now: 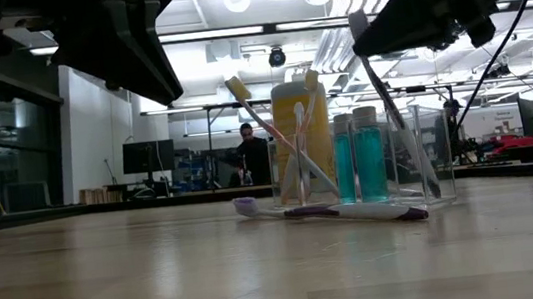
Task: Pick & Place toothbrushing station
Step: Put the bottom purple toothbrush into the bottom compartment of the transparent organizer, then put the top purple toothbrush into the bottom compartment of the transparent organizer
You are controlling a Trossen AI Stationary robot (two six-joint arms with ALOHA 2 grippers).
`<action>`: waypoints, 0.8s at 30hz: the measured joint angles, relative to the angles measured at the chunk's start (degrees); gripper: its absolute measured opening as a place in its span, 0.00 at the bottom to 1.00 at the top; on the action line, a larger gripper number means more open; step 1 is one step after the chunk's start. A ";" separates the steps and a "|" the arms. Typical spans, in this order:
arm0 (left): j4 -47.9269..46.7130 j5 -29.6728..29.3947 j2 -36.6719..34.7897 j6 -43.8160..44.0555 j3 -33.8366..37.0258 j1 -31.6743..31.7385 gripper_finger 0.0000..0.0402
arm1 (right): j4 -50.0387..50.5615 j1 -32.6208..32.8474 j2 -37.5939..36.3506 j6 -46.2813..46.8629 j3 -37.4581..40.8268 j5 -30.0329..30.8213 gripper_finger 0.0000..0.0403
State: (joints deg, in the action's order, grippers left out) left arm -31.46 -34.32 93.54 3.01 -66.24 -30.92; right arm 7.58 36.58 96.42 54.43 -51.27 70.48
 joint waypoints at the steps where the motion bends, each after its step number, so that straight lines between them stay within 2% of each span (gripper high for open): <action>1: 0.02 -0.01 0.00 0.02 0.00 0.00 0.15 | 0.38 -0.24 0.00 0.76 0.00 -0.56 0.01; 8: 0.04 -0.01 0.00 0.01 0.00 0.00 0.15 | 0.54 -2.72 -0.13 1.54 -0.11 -5.69 0.02; 14: 0.02 -0.01 0.00 0.00 0.00 0.00 0.15 | 0.77 -3.60 0.07 1.46 0.07 -9.01 0.09; 24: 0.00 -0.01 0.00 0.00 0.00 0.04 0.15 | 0.39 -3.57 0.00 1.30 0.04 -10.56 0.18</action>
State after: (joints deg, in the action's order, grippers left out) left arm -31.46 -34.33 93.54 3.01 -66.24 -30.87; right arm 7.98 33.01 96.42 55.73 -51.22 59.92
